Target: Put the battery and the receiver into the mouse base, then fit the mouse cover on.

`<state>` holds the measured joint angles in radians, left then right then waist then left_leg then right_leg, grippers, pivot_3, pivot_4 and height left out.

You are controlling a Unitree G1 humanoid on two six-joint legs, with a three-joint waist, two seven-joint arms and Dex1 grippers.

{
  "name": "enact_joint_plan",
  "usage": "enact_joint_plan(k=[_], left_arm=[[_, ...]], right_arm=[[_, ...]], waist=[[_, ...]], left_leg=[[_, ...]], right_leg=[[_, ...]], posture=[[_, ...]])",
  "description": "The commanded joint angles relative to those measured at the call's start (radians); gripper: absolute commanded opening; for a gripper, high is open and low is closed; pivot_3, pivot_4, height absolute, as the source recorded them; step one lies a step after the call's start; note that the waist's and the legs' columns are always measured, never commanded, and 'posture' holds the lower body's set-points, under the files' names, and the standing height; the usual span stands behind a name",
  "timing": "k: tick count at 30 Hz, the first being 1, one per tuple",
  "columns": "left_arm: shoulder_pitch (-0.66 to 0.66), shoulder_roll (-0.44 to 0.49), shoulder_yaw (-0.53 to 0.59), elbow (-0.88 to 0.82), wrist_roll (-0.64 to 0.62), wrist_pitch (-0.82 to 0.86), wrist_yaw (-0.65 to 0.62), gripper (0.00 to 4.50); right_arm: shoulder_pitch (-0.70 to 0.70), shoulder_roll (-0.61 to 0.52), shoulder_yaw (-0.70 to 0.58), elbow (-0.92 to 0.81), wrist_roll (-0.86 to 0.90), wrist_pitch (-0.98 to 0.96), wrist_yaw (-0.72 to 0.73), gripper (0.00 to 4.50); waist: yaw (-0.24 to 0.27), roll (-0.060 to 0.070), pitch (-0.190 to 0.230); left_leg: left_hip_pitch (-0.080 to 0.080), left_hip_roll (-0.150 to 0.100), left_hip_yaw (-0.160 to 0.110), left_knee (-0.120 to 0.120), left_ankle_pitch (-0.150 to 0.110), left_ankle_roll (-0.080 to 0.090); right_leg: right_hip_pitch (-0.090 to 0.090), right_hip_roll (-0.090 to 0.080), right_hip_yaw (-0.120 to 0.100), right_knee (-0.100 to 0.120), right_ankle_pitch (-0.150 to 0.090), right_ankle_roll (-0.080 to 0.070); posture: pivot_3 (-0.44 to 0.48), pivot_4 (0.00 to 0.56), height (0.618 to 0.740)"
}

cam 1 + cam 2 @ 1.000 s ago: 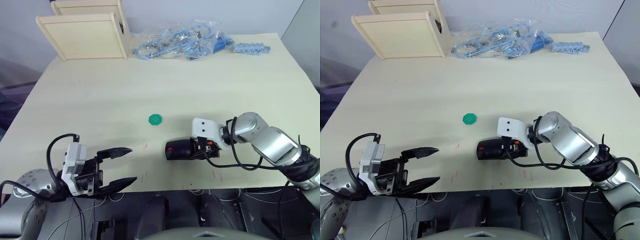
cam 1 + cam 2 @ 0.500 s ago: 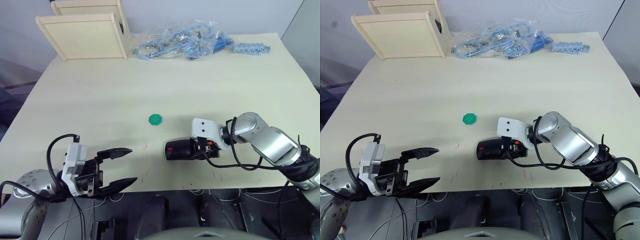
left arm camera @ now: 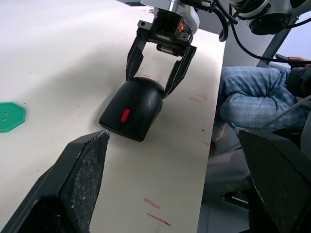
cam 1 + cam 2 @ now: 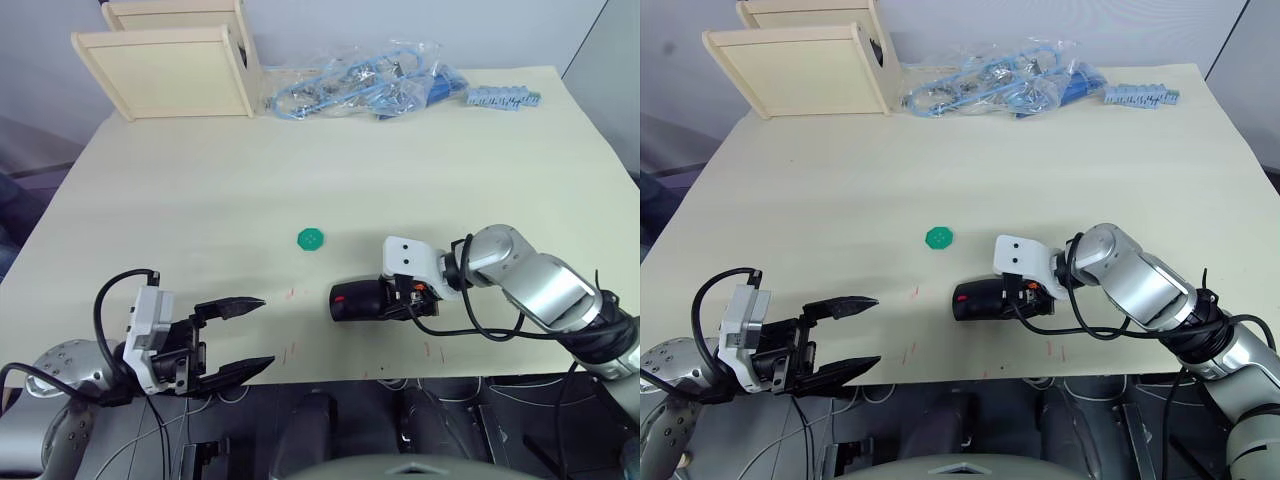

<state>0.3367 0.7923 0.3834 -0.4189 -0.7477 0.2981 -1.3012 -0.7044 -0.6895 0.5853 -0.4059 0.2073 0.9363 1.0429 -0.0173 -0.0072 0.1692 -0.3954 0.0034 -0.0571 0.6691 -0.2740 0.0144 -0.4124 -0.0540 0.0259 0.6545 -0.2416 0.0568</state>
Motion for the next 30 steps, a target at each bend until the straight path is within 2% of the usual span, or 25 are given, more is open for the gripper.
enact_joint_plan(k=[1, 6, 7, 15, 20, 26, 30], left_arm=[[0.001, -0.001, 0.016, -0.020, -0.009, -0.012, -0.001, 4.50], [-0.004, -0.001, 0.014, -0.017, -0.008, -0.012, -0.001, 4.50], [-0.004, -0.001, 0.014, -0.017, -0.008, -0.012, -0.001, 4.50], [-0.009, 0.000, 0.013, -0.015, -0.007, -0.012, -0.002, 4.50], [-0.010, 0.000, 0.015, -0.013, -0.006, -0.012, -0.002, 4.50], [-0.011, -0.001, 0.018, -0.006, -0.006, -0.013, -0.001, 4.50], [-0.016, 0.000, 0.018, 0.001, -0.005, -0.012, -0.002, 4.50]], right_arm=[[-0.016, 0.001, -0.022, -0.038, 0.009, -0.004, 0.002, 3.26], [-0.017, 0.004, -0.024, -0.034, 0.017, -0.001, 0.006, 3.26], [-0.017, 0.004, -0.025, -0.034, 0.014, -0.004, 0.003, 3.77], [-0.017, 0.000, -0.035, -0.042, 0.014, -0.019, 0.000, 3.77], [0.019, 0.005, -0.126, -0.071, 0.080, -0.062, 0.016, 3.77], [0.036, 0.105, -0.197, -0.083, 0.157, -0.046, -0.040, 3.77], [0.033, 0.153, -0.155, -0.092, 0.159, -0.030, -0.073, 2.58]], waist=[[0.000, 0.000, 0.000], [0.000, 0.000, 0.000], [0.000, 0.000, 0.000], [0.000, 0.000, 0.000], [0.001, 0.000, 0.000], [-0.001, 0.000, 0.000], [0.000, 0.000, 0.000]], left_leg=[[0.000, 0.000, 0.000, 0.000, 0.000, 0.000], [0.000, 0.000, 0.000, 0.000, 0.000, 0.000], [0.000, 0.000, 0.000, 0.000, 0.000, 0.000], [0.000, 0.000, 0.000, 0.000, 0.000, 0.000], [0.000, 0.000, 0.000, 0.000, 0.000, 0.000], [0.000, 0.000, 0.000, 0.000, 0.000, 0.000], [0.000, 0.000, 0.000, 0.000, 0.000, 0.000]], right_leg=[[0.000, 0.000, 0.000, 0.000, 0.000, 0.000], [0.000, 0.000, 0.000, 0.000, 0.000, 0.000], [0.000, 0.000, 0.000, 0.000, 0.000, 0.000], [0.000, 0.000, 0.000, 0.000, 0.000, 0.000], [0.000, 0.000, 0.000, 0.000, 0.000, 0.000], [0.000, 0.000, 0.000, 0.000, 0.000, 0.000], [0.000, 0.000, 0.000, 0.000, 0.000, 0.000]], posture=[[0.000, 0.150, 0.740], [0.000, 0.150, 0.740], [0.000, 0.150, 0.740], [0.000, 0.150, 0.740], [0.000, 0.150, 0.740], [0.000, 0.150, 0.740], [0.000, 0.150, 0.740]])
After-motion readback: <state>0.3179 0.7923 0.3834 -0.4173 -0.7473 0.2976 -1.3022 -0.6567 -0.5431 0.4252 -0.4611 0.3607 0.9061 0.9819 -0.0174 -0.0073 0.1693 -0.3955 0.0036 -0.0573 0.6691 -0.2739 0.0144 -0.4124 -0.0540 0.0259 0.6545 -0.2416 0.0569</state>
